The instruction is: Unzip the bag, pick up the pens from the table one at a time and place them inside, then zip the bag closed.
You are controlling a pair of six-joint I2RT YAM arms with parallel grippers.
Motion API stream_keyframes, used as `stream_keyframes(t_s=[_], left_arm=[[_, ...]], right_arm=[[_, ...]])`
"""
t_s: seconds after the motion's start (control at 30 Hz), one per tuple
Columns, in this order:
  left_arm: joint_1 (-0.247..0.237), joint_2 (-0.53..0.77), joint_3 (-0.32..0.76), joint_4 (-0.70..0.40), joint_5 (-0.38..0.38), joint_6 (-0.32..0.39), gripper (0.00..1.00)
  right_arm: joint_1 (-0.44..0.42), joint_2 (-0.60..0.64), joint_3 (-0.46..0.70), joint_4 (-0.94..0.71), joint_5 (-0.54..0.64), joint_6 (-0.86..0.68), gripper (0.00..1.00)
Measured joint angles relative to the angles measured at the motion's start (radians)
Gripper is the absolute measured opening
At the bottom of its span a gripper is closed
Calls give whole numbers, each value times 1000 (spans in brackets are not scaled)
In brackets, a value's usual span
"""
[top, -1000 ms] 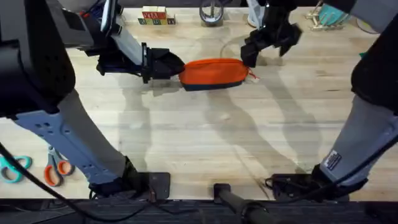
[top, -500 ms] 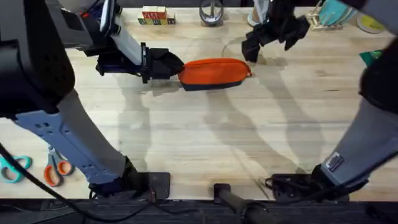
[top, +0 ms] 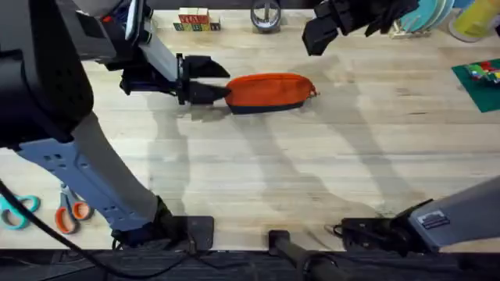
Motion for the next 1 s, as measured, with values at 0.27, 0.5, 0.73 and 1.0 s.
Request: stream_keyframes(t_s=[0.27, 0.5, 0.73, 1.0], left_arm=[[11, 0, 0, 0, -4, -1, 992], [11, 0, 0, -30, -3, -1, 995], [16, -2, 0, -93, -37, -1, 996], [60, -169, -1, -204, -103, 0, 996]], right_arm=[[67, -100, 0, -66, -109, 4, 998], [101, -169, 0, -68, -151, 5, 997], [100, -186, 0, -76, -161, 7, 998], [100, -186, 0, -90, -215, 7, 998]])
